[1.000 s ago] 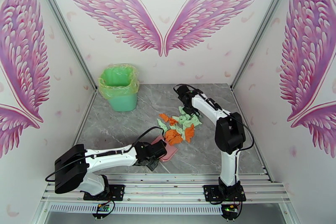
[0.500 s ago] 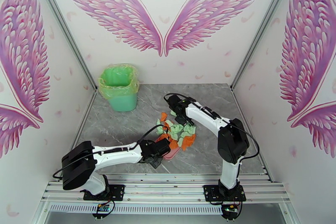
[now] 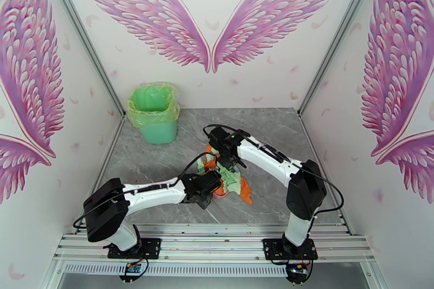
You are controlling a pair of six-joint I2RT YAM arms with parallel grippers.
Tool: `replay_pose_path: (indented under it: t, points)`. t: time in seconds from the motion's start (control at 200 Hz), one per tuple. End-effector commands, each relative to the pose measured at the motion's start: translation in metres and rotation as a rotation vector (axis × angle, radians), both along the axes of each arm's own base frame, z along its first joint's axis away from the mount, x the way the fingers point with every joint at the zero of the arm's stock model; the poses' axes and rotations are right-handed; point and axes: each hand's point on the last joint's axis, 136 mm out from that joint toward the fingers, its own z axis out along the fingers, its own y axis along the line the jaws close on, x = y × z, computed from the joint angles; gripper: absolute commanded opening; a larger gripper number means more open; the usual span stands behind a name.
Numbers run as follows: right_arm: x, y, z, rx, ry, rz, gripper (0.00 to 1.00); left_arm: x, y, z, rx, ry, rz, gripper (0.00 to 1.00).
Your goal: Sweep away the paper scraps from the table
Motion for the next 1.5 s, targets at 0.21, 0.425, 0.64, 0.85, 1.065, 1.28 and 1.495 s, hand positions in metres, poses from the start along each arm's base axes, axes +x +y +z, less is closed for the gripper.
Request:
replay_pose_path:
  t: [0.21, 0.425, 0.64, 0.85, 1.065, 1.28, 1.495]
  points:
    - [-0.021, 0.010, 0.009, 0.069, 0.032, -0.008, 0.00, 0.026, -0.022, 0.012, -0.050, -0.054, -0.011, 0.00]
    - [-0.011, 0.001, 0.035, 0.065, -0.054, -0.039, 0.00, 0.031, -0.021, 0.005, -0.061, -0.081, 0.005, 0.00]
    - [-0.007, -0.006, 0.064, 0.054, -0.108, -0.048, 0.00, 0.042, -0.020, 0.000, -0.106, -0.154, 0.048, 0.00]
    - [-0.007, -0.012, 0.075, 0.051, -0.128, -0.059, 0.00, 0.056, -0.022, 0.002, -0.151, -0.203, 0.090, 0.00]
    - [0.000, -0.029, 0.106, 0.060, -0.225, -0.096, 0.00, 0.063, -0.033, 0.011, -0.220, -0.241, 0.088, 0.00]
    - [0.005, -0.051, 0.143, 0.092, -0.331, -0.145, 0.00, 0.065, -0.041, 0.007, -0.270, -0.272, 0.058, 0.00]
    - [0.006, -0.074, 0.161, 0.096, -0.405, -0.196, 0.00, 0.063, -0.047, 0.011, -0.294, -0.262, 0.035, 0.00]
